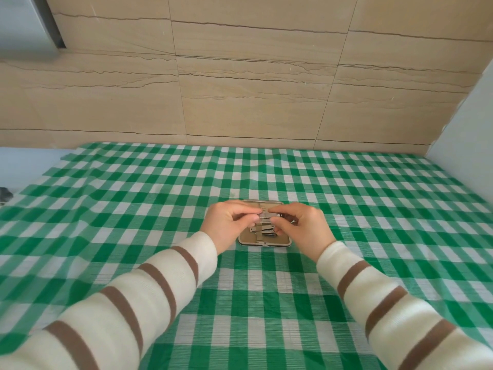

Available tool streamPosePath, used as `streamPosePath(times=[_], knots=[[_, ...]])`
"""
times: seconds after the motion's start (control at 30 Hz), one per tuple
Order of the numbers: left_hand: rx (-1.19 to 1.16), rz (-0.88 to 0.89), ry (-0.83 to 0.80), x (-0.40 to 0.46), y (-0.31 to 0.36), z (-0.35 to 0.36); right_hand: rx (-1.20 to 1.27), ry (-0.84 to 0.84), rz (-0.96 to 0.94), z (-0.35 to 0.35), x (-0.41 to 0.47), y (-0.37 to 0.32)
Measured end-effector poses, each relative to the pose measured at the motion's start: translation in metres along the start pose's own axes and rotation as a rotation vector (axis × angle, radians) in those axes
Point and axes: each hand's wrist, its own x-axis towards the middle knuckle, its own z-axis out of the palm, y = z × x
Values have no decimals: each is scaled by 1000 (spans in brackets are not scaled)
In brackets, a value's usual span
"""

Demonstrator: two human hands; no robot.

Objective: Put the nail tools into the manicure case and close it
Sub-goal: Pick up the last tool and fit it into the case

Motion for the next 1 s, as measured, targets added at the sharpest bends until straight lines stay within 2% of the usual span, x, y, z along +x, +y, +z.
streamPosePath(times=[0.43,0.7,1.0], knots=[[69,5,-23,-3,-2,1,-158,20,-124,2,-1,4],[251,20,-56,-2,-8,-1,-256,20,-149,-3,-2,10],[414,3,-117,-4,-18,-6,-352,-69,-125,-10,-9,21]])
